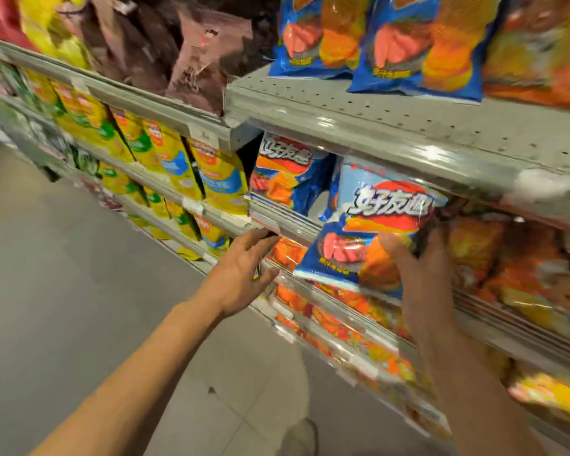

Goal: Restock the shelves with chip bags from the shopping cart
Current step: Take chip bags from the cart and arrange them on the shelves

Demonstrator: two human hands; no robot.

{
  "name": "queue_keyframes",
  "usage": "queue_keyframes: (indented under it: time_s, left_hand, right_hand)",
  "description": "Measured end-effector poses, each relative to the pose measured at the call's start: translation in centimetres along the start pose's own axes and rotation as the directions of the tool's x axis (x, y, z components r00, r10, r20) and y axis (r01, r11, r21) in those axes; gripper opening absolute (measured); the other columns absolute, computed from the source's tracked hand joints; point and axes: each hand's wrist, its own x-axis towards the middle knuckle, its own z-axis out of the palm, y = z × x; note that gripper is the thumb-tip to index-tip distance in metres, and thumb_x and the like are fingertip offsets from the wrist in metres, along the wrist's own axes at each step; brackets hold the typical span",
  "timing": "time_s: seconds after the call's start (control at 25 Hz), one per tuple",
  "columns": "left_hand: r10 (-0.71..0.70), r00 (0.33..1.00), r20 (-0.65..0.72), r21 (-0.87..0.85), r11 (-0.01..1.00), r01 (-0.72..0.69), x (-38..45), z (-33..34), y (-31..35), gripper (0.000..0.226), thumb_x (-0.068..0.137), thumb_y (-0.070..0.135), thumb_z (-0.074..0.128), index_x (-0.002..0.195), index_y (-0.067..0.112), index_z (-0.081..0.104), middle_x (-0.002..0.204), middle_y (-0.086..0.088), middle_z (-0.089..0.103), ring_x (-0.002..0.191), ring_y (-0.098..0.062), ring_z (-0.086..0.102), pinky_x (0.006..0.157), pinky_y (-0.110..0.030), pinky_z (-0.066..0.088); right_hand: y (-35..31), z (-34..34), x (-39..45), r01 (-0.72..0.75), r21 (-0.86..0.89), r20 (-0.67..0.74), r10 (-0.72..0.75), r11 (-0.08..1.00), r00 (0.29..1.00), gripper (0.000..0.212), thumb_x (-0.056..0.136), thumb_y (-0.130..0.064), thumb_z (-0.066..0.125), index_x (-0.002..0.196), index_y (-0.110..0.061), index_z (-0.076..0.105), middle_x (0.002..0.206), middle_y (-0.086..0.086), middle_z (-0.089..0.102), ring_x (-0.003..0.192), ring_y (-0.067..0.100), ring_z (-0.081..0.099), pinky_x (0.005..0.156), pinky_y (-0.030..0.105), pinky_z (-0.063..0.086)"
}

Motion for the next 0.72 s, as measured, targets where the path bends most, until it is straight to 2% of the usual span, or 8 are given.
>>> queue_keyframes:
  time_s: [0.12, 0.24, 0.36, 0.4, 0.48, 0.56, 0.6, 0.72]
  left_hand:
    - [0.051, 0.996, -0.074, -0.040, 0.998, -0.054, 3.8, -0.7, -1.3, 0.057, 0.095, 0.020, 0.069, 0.146, 0.005, 0.050, 0.147, -0.016, 0.047, 0.138, -0.033, 0.045, 0.114, -0.042, 0.040]
    - [0.146, 0.989, -0.036, -0.094, 0.984, -0.149, 7.2, -0.3, -0.9, 0.057, 0.097, 0.022, 0.066, 0.148, 0.007, 0.047, 0.149, -0.014, 0.046, 0.140, -0.031, 0.042, 0.116, -0.041, 0.035]
    - [0.251, 0.968, -0.016, -0.135, 0.958, -0.251, 9.6, 0.5, -0.7, 0.060, 0.098, 0.020, 0.065, 0.151, 0.005, 0.041, 0.150, -0.015, 0.044, 0.141, -0.029, 0.041, 0.118, -0.034, 0.032]
    - [0.251, 0.968, -0.011, -0.156, 0.956, -0.250, 10.1, 0.8, -0.6, 0.062, 0.098, 0.022, 0.064, 0.152, 0.006, 0.039, 0.152, -0.013, 0.043, 0.141, -0.027, 0.040, 0.118, -0.030, 0.031]
    - [0.262, 0.964, 0.048, -0.106, 0.961, -0.256, 11.2, 1.5, -0.8, 0.065, 0.100, 0.031, 0.060, 0.156, 0.011, 0.034, 0.156, -0.009, 0.039, 0.144, -0.024, 0.037, 0.119, -0.031, 0.029]
    - [0.311, 0.937, 0.161, 0.198, 0.920, -0.339, 11.8, 2.3, -1.0, 0.067, 0.103, 0.045, 0.046, 0.158, 0.013, 0.025, 0.159, -0.007, 0.035, 0.149, -0.025, 0.027, 0.121, -0.037, 0.023]
    - [0.329, 0.921, 0.208, 0.304, 0.873, -0.381, 11.9, 2.5, -1.0, 0.068, 0.104, 0.050, 0.039, 0.158, 0.014, 0.024, 0.158, -0.007, 0.035, 0.150, -0.026, 0.023, 0.121, -0.039, 0.020]
    - [0.370, 0.912, 0.180, 0.300, 0.862, -0.409, 12.0, 2.5, -1.4, 0.066, 0.103, 0.053, 0.037, 0.155, 0.012, 0.029, 0.154, -0.008, 0.039, 0.147, -0.026, 0.027, 0.119, -0.039, 0.020]
  right_hand:
    - [-0.6, 3.5, 3.6, 0.026, -0.053, -0.137, -0.033, 0.998, 0.990, 0.043, 0.090, -0.020, 0.074, 0.129, -0.009, 0.058, 0.122, 0.003, 0.068, 0.103, 0.007, 0.060, 0.096, 0.026, 0.047]
    - [-0.8, 5.5, 6.0, 0.062, -0.020, -0.286, -0.065, 0.998, 0.956, 0.044, 0.089, -0.018, 0.076, 0.128, -0.004, 0.059, 0.126, 0.011, 0.068, 0.110, 0.014, 0.063, 0.100, 0.027, 0.047]
    - [-0.6, 6.2, 7.3, 0.041, -0.007, -0.330, -0.041, 0.999, 0.943, 0.043, 0.087, -0.020, 0.078, 0.125, -0.009, 0.063, 0.123, 0.010, 0.069, 0.118, 0.030, 0.064, 0.105, 0.046, 0.048]
    - [-0.5, 6.0, 7.3, 0.041, -0.069, -0.322, -0.061, 0.997, 0.945, 0.041, 0.087, -0.024, 0.078, 0.123, -0.009, 0.063, 0.118, 0.008, 0.070, 0.111, 0.028, 0.065, 0.101, 0.045, 0.049]
    - [-0.1, 5.9, 6.7, 0.072, -0.225, -0.273, -0.133, 0.972, 0.953, 0.043, 0.089, -0.030, 0.076, 0.123, -0.008, 0.062, 0.103, -0.002, 0.067, 0.092, 0.011, 0.061, 0.088, 0.030, 0.047]
    - [0.4, 6.2, 5.9, 0.088, -0.306, -0.211, -0.158, 0.948, 0.965, 0.041, 0.092, -0.024, 0.074, 0.128, -0.015, 0.057, 0.103, -0.018, 0.064, 0.091, -0.010, 0.059, 0.083, 0.008, 0.042]
    - [0.5, 6.6, 5.5, 0.083, -0.304, -0.193, -0.146, 0.949, 0.970, 0.043, 0.092, -0.018, 0.073, 0.130, -0.019, 0.054, 0.110, -0.025, 0.063, 0.098, -0.016, 0.059, 0.085, 0.004, 0.041]
    - [0.5, 7.5, 4.9, 0.091, -0.295, -0.205, -0.156, 0.951, 0.966, 0.042, 0.094, -0.014, 0.071, 0.132, -0.019, 0.053, 0.115, -0.022, 0.068, 0.110, -0.007, 0.062, 0.090, 0.009, 0.047]
